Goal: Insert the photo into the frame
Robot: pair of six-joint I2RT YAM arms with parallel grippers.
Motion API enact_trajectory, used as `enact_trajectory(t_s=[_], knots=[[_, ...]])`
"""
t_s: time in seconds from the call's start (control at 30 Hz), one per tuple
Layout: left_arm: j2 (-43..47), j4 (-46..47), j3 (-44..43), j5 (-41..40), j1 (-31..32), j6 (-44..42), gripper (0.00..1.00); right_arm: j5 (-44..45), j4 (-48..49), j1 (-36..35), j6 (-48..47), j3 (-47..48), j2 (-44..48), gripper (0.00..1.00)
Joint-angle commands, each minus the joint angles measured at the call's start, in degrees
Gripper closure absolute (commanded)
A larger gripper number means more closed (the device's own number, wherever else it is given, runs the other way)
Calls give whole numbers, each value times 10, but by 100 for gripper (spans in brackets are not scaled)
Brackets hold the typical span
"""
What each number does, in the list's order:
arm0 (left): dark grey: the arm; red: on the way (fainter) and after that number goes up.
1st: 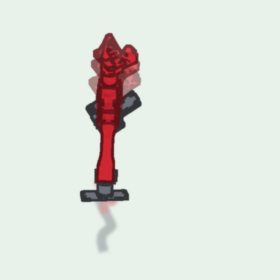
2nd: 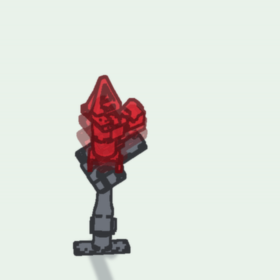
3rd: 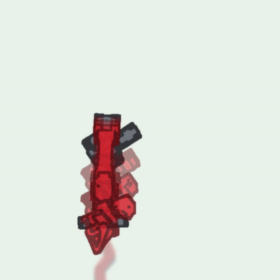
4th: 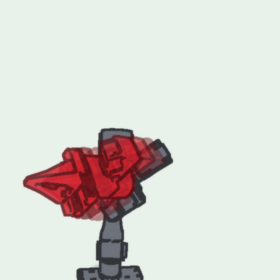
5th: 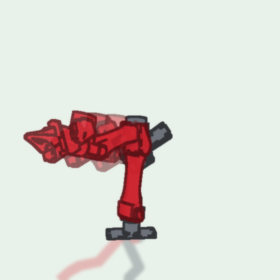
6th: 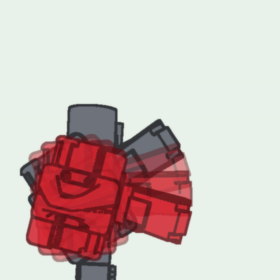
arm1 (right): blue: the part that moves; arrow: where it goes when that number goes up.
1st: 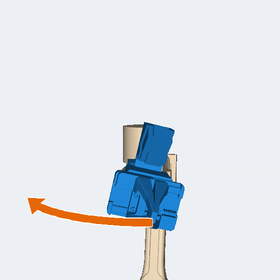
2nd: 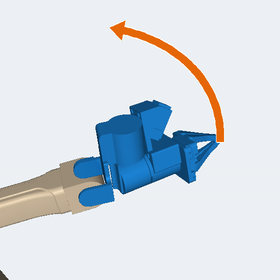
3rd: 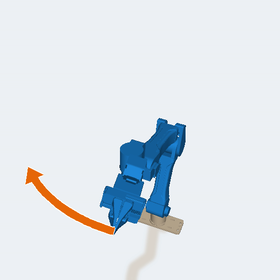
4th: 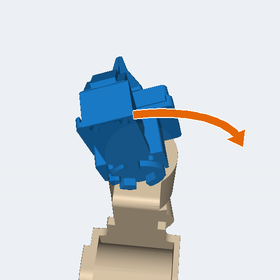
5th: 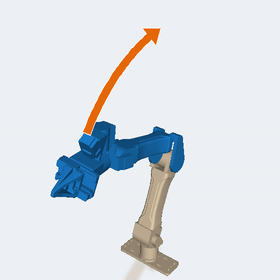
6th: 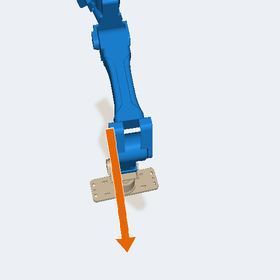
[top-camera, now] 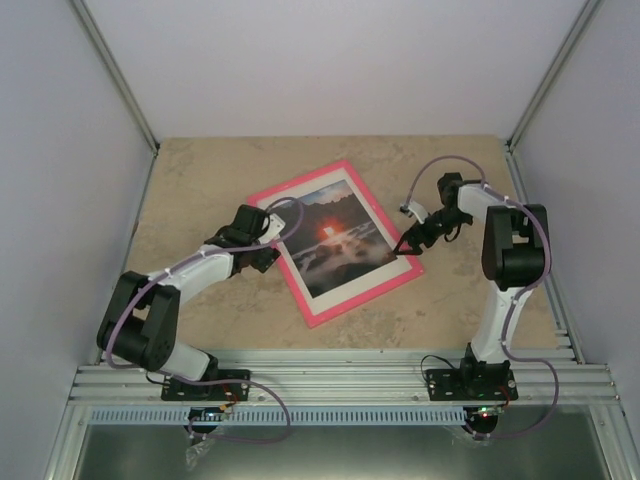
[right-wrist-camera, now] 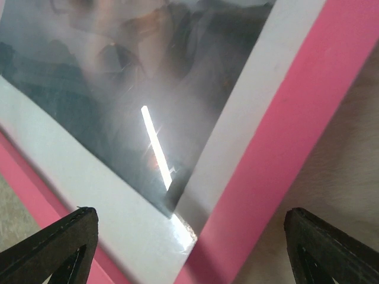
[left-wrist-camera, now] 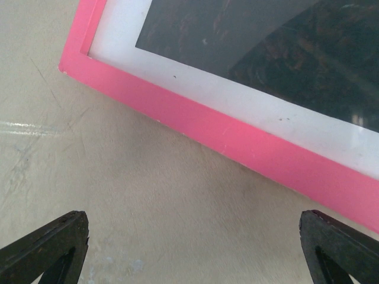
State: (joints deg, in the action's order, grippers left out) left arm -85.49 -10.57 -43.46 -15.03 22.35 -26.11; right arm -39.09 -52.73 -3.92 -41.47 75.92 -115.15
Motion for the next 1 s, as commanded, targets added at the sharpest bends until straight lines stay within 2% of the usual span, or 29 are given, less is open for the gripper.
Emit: enact_trajectory(t_s=[0.0, 0.2, 0.37, 0.73, 0.87, 0.97], knots=[[39, -41, 23, 56, -30, 10, 1, -3, -22, 2, 3, 64, -38, 14], [-1, -49, 17, 83, -86, 9, 3, -21, -40, -14, 2, 98, -71, 14], [-59, -40, -19, 104, -90, 12, 7, -20, -32, -29, -11, 41, -63, 15], [-200, -65, -173, 201, -87, 28, 14, -9, -41, -56, -44, -95, 20, 16], [-223, -74, -207, 211, -82, 32, 14, 2, -25, -77, -39, -132, 42, 16], [-216, -74, -194, 216, -78, 32, 15, 14, -11, -78, -28, -144, 48, 16]])
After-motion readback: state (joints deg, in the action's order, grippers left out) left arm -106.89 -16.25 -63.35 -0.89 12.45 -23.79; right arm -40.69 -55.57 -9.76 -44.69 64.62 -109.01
